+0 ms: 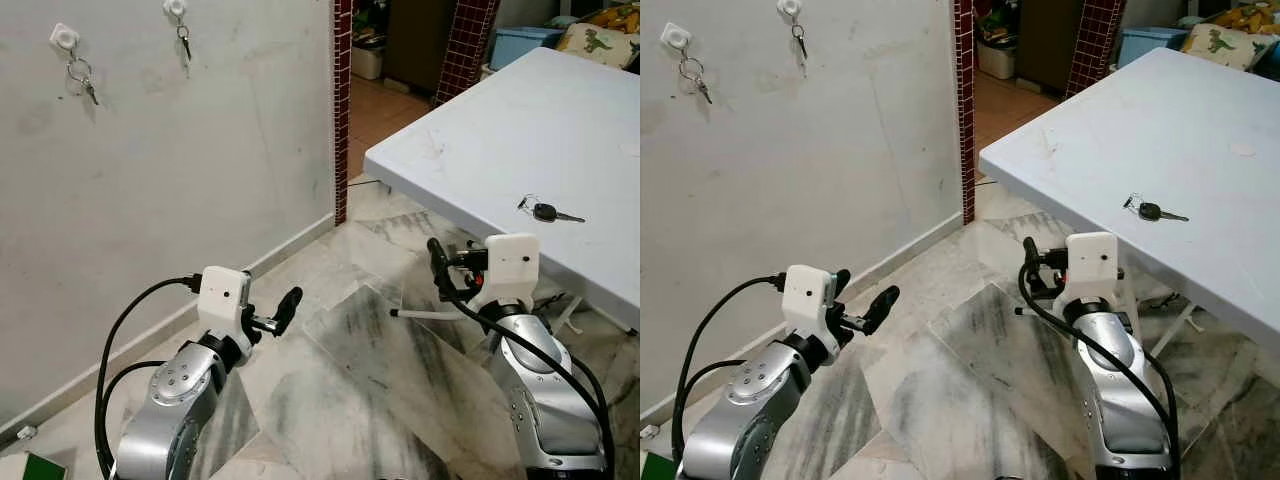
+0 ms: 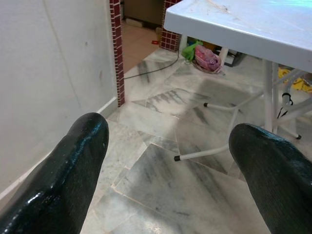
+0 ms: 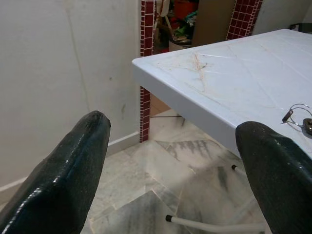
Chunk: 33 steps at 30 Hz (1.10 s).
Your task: Hang keys on a hook
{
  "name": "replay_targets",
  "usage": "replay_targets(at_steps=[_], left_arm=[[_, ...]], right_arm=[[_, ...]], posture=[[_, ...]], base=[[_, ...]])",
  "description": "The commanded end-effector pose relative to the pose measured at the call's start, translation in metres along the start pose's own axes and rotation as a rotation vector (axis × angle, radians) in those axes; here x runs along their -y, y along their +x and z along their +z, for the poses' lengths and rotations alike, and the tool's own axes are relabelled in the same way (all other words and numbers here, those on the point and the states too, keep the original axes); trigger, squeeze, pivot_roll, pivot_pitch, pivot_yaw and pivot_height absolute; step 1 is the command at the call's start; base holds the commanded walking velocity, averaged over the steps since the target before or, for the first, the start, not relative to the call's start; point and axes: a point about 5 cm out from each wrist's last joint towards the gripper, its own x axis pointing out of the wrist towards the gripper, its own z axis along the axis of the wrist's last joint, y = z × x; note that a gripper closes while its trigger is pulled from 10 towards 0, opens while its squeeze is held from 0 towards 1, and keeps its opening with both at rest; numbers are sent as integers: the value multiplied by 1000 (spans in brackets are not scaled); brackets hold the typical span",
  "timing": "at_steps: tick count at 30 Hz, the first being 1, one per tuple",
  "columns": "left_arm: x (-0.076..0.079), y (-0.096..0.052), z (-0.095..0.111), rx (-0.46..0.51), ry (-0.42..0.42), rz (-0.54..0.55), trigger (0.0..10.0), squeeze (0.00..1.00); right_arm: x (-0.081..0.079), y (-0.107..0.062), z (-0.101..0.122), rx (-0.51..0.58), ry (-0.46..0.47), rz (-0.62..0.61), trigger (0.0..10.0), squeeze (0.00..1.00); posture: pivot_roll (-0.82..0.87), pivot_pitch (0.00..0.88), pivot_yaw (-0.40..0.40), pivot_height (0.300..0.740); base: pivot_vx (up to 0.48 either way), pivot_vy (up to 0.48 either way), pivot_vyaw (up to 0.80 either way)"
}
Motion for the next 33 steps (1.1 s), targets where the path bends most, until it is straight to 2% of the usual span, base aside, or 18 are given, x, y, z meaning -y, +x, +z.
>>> replay_targets(at_steps=[1,6,13,25,33], left_arm=[[-5,-1,-2,-12,10,15,10000,0],[-9,1,-1,-4,14,25,10000,0],[-2,-1,-4,-8,2,9,10000,0],[-3,0,-2,2,-5,7,10000,0],[-7,0,1,22,-25,34,10000,0]], right_arm=[[1,-1,-2,-9,-6,2,10000,0],[3,-2,-4,-16,-16,4,10000,0],[3,-3,-4,-21,-20,9,10000,0],[3,-3,-6,-27,-19,10,10000,0],[2,-4,-6,-28,-18,12,10000,0]], posture=[[1,84,57,740],[-2,86,54,740],[-6,92,52,740],[-5,91,52,740],[-6,90,53,740]], base=[[0,0,0],[0,-308,0],[0,-185,0],[0,-281,0],[0,0,0]])
